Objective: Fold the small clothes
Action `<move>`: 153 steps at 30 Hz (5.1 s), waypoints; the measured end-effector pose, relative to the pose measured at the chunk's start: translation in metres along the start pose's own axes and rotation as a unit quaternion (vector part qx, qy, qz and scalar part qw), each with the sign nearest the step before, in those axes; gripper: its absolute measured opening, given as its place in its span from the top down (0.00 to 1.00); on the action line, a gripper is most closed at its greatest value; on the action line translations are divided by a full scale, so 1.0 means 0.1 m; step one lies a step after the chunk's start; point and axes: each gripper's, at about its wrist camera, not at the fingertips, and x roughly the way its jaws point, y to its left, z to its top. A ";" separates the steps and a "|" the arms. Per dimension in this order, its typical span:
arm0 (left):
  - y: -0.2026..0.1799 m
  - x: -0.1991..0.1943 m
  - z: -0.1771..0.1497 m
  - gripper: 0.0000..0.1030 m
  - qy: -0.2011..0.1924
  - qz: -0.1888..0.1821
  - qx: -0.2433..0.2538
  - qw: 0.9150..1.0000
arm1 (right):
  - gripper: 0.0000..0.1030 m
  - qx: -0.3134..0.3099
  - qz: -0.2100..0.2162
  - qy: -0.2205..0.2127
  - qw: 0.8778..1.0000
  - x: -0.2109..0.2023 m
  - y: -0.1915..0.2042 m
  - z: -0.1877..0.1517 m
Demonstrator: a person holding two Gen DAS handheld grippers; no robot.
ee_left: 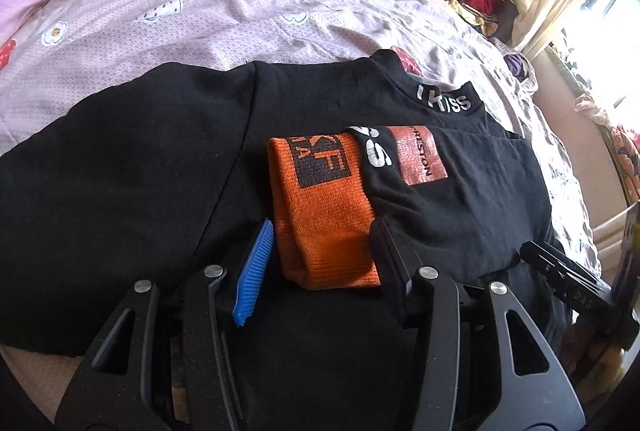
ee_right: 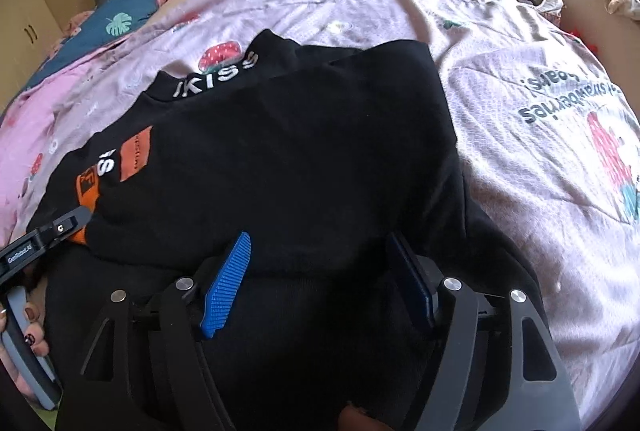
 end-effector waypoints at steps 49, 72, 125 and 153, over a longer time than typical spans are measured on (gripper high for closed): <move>0.18 -0.75 -0.13 0.09 -0.051 0.024 -0.015 0.998 | 0.04 -0.058 0.076 -0.088 0.992 -1.10 0.79 -0.25; 0.89 -1.07 -0.27 0.09 -0.072 0.053 -0.080 0.993 | 0.04 -0.165 0.095 -0.085 0.978 -1.08 1.72 -0.38; 2.17 -1.48 -0.88 0.09 -0.110 0.100 -0.267 0.952 | 0.04 -0.304 0.142 -0.027 0.941 -0.68 2.92 -0.78; 1.89 -1.88 -0.47 0.91 -0.224 0.069 -0.202 0.951 | 0.04 -0.175 0.115 -0.033 0.977 -0.76 2.03 -0.71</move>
